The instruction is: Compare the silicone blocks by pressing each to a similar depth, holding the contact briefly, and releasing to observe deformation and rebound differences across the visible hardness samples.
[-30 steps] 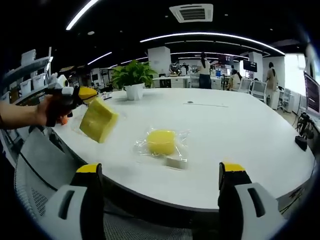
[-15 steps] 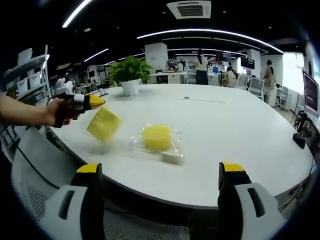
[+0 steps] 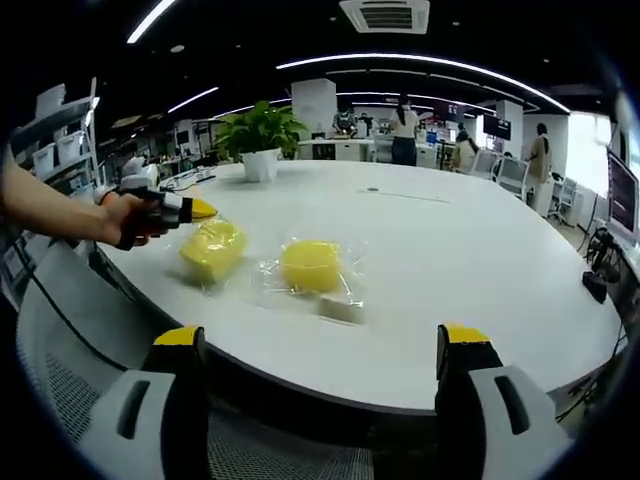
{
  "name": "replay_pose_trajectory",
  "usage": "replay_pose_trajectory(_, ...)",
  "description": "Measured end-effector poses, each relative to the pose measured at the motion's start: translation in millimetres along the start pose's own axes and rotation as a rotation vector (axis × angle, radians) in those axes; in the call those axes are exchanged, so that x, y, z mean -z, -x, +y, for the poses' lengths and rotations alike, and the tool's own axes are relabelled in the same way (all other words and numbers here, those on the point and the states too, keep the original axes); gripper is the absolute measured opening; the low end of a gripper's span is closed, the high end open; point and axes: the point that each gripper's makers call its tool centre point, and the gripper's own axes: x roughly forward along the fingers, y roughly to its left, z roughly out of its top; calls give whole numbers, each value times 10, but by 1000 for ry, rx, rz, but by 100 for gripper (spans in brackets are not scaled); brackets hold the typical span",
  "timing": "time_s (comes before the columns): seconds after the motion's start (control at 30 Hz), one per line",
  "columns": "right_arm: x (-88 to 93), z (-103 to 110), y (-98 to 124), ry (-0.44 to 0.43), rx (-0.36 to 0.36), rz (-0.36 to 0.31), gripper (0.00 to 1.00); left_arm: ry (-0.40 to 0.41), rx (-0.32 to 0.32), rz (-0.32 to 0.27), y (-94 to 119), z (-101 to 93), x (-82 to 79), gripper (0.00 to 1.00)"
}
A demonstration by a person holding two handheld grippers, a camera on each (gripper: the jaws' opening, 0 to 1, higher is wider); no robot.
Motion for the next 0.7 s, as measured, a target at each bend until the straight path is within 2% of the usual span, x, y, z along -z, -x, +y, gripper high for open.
replay_pose_trajectory(0.3,28,9,-5,-2,-9,16,89,-52,-74,5,19,219,62,0)
replay_pose_trajectory(0.4,38,6,-3,-3,-8,20,89,-124,-102,16,16,283,87,0)
replay_pose_trajectory(0.53,47,0,-2,-5,-6,24,89,-166,-119,10,17,292,87,1)
replay_pose_trajectory(0.57,48,-1,-1,-6,-6,24,89,-198,-126,14,17,305,90,1)
replay_pose_trajectory(0.7,51,-1,-4,-7,-7,24,89,-179,-131,20,22,339,93,3)
